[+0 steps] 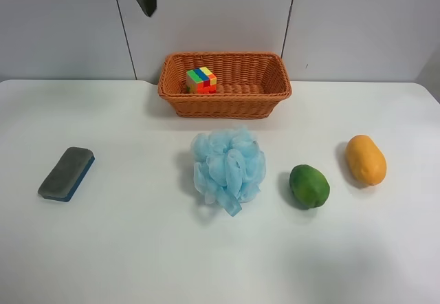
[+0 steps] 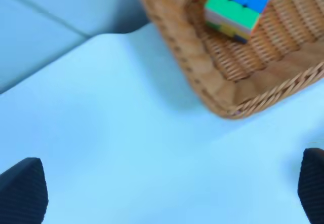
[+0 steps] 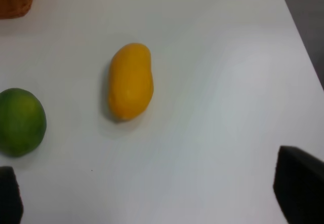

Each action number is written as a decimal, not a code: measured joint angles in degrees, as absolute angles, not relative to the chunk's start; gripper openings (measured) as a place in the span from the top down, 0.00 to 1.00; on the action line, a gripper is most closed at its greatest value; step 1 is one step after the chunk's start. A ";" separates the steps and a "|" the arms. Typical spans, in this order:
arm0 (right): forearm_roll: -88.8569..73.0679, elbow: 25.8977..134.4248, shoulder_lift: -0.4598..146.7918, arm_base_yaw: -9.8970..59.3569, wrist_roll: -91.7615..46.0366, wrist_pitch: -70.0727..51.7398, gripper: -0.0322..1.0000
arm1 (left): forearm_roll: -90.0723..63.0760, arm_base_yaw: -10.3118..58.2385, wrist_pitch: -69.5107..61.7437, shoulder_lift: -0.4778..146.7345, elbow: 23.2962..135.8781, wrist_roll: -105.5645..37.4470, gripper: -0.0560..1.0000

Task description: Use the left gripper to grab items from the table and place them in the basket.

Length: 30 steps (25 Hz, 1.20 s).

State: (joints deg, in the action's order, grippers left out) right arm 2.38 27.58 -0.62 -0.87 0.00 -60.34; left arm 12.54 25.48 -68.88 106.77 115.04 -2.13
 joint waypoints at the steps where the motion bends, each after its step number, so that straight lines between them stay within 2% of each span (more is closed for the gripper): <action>1: 2.38 27.58 -0.62 -0.87 0.00 -60.34 0.01 | 13.42 25.48 -69.02 104.30 113.12 -1.54 0.01; 11: 2.38 27.58 -0.62 -0.87 0.00 -60.34 0.01 | 22.51 25.42 -69.19 69.99 84.45 7.83 0.01; 14: 2.38 27.58 -0.62 -0.87 0.00 -60.34 0.01 | 23.52 23.62 -69.25 60.32 76.49 9.90 0.01; 25: 2.38 27.58 -0.62 -0.87 0.00 -60.34 0.01 | 13.15 -0.35 -69.31 31.72 53.67 9.01 0.01; 30: 2.38 27.58 -0.62 -0.87 0.00 -60.34 0.01 | 5.64 -6.28 -68.54 20.41 43.57 6.77 0.01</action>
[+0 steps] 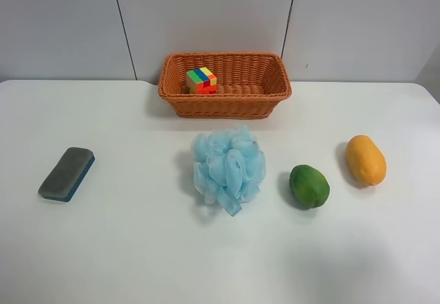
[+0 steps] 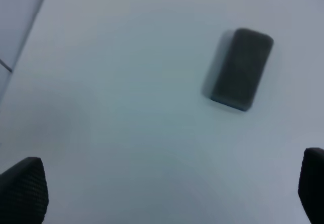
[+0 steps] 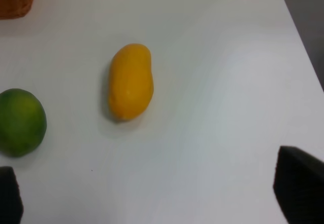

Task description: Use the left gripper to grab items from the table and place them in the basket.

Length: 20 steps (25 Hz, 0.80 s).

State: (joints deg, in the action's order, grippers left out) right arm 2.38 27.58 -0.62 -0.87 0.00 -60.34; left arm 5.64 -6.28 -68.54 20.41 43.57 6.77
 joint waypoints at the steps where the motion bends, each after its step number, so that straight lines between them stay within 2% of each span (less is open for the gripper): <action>1: 2.38 27.58 -0.62 -0.87 0.00 -60.34 0.01 | 4.78 -6.69 -67.08 17.58 41.16 6.53 0.01; 7: 2.38 27.58 -0.62 -0.87 0.00 -60.34 0.01 | 0.74 -6.85 -60.16 5.42 30.92 6.12 0.01; 11: 2.38 27.58 -0.62 -0.87 0.00 -60.34 0.01 | 1.20 -6.85 -60.16 0.14 30.27 5.54 0.01; 20: 2.38 27.58 -0.62 -0.87 0.00 -60.34 0.01 | 1.47 -6.85 -60.38 -0.36 29.22 4.20 0.01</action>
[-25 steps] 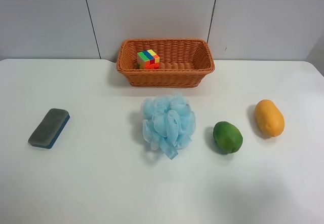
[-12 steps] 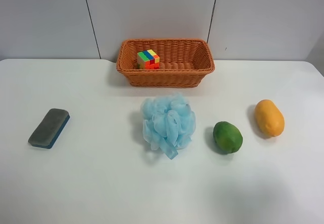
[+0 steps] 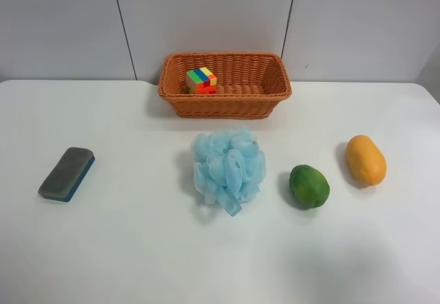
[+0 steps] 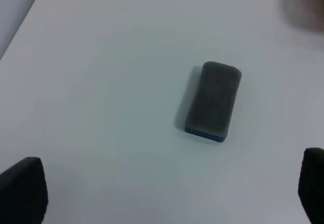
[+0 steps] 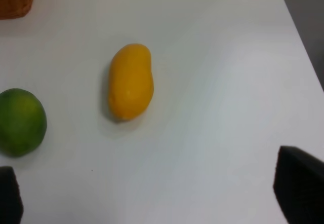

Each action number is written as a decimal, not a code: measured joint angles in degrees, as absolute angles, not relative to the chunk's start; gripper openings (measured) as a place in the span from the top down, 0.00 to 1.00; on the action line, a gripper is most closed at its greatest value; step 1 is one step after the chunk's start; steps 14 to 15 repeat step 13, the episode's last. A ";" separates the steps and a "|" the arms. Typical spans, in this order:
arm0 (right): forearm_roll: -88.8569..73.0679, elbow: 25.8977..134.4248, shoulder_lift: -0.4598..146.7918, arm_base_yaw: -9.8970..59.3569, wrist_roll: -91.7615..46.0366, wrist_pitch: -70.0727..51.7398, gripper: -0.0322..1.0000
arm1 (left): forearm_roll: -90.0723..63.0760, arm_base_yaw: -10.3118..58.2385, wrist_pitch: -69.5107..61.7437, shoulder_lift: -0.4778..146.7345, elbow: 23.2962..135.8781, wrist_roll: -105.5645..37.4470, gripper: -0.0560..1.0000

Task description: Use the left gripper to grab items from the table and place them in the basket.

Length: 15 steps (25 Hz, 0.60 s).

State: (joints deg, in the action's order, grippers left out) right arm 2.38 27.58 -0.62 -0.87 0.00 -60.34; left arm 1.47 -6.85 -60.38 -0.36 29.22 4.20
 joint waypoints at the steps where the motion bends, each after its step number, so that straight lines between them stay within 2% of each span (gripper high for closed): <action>1: 2.38 27.58 -0.62 -0.87 0.00 -60.34 0.01 | 1.47 -6.85 -60.38 -0.36 29.22 4.15 0.01; 15: 2.38 27.58 -0.62 -0.87 0.00 -60.34 0.01 | 1.47 -6.85 -60.38 -0.36 29.22 4.01 0.01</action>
